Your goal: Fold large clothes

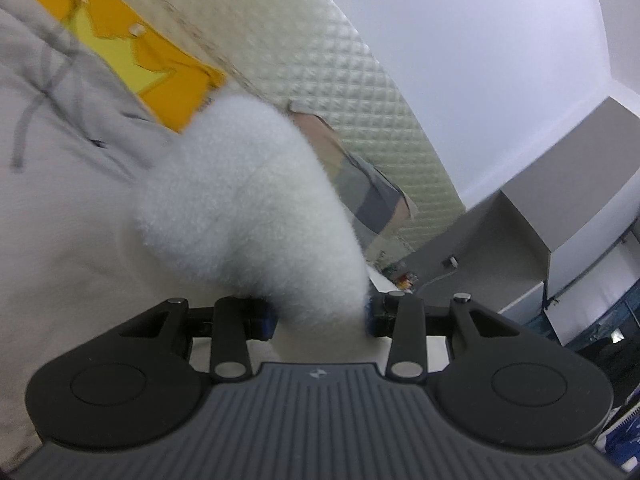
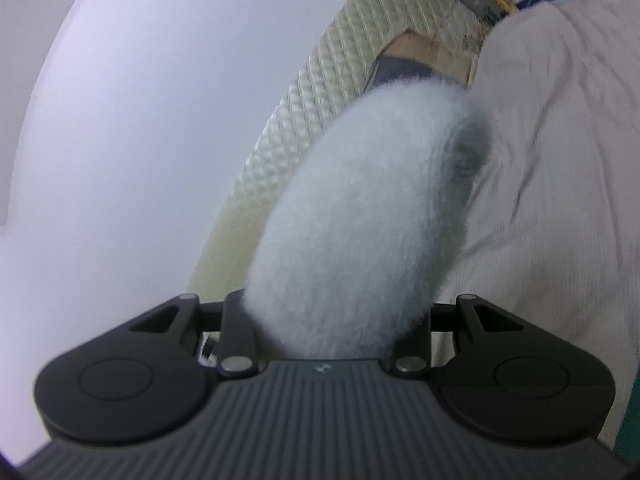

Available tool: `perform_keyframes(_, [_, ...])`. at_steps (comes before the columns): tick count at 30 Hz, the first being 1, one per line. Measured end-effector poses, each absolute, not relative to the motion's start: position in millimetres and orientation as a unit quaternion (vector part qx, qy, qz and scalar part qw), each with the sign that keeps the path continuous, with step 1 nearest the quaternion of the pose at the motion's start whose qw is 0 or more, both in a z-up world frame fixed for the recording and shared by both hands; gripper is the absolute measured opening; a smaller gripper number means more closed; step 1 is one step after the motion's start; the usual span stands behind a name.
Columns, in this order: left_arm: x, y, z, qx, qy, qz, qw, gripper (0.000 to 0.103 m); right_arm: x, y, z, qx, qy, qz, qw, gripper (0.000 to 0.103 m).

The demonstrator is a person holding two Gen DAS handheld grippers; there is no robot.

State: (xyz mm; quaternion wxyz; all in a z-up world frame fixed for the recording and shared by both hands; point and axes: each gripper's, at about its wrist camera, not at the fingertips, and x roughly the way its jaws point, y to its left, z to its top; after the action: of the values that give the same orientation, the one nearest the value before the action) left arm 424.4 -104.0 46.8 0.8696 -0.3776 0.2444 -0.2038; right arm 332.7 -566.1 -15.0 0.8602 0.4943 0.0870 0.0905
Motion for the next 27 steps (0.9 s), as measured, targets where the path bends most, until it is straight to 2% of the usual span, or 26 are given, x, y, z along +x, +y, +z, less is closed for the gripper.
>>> perform_keyframes(7, [507,-180,0,-0.346,0.237,-0.236,0.876,0.044,385,-623,-38,0.477,0.063,0.062,0.874,0.042])
perform_keyframes(14, [571,-205,-85,-0.313,0.278,-0.221,0.881,0.044,432,-639,-118,0.472,0.115,0.031,0.874,0.042])
perform_keyframes(19, [584,-195,-147,-0.316,0.300,-0.223,0.872,0.044,435,-634,-181,0.490,0.162,0.015,0.857,0.042])
perform_keyframes(24, [569,-185,-179,-0.319,0.279,-0.239,0.874,0.048,408,-628,-206,0.497,0.155,0.032,0.853,0.045])
perform_keyframes(27, [557,-178,-193,-0.327,0.278,-0.245,0.869,0.056,404,-633,-221,0.515,0.152,0.039,0.842,0.049])
